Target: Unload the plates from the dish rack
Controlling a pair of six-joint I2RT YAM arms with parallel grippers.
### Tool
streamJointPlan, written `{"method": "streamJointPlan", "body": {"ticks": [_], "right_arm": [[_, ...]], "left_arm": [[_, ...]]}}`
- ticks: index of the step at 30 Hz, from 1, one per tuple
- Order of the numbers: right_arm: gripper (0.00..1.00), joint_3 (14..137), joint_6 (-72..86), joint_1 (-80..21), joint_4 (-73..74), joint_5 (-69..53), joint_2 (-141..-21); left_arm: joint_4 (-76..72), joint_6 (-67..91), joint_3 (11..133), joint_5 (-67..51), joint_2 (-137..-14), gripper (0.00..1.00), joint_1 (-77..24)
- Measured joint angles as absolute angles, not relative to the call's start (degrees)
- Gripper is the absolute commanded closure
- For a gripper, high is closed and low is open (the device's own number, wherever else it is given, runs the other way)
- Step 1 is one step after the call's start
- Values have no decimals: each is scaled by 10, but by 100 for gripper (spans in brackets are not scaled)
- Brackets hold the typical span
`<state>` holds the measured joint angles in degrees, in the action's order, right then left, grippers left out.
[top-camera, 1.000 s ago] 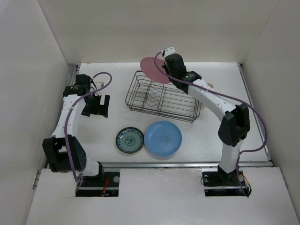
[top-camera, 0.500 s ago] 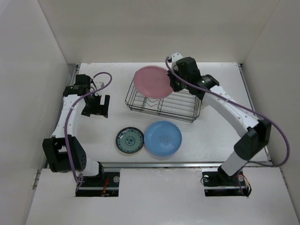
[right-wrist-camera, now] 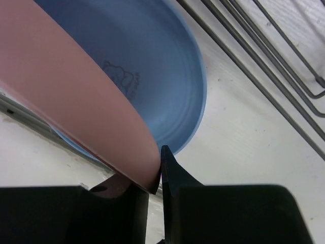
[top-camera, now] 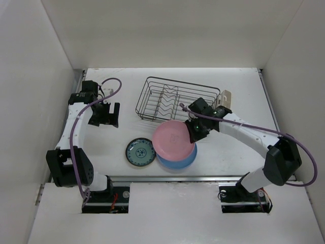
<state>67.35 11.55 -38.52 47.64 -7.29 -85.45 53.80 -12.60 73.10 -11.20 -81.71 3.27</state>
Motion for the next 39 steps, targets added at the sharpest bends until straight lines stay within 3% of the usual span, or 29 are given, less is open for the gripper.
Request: {"method": "streamJointPlan", "body": {"ticks": [3,7,14,25,31,34,39], "right_arm": [[60,666,131,-388,480,-69,-855],[38,666,141,-395,480,-58,-864],[37,668,152,-420,501,-12,-897],[20,761,189,-421,527,92,-853],[5,830,295,-424,531,345,-728],[3,831,347,-424,519,531,-599],[3,811,379,-424,479,727,-406]], "left_arm": [[538,-126,731,-116,-817,1,33],[538,-126,731,-119,-814,1,33],[538,-126,731,-119,-797,1,33],[538,-126,731,-117,-789,1,33],[524,-114,731,-84,-772,1,33],[513,-101,731,-54,-746,1,33],[494,-79,731,8,-722,1,33]]}}
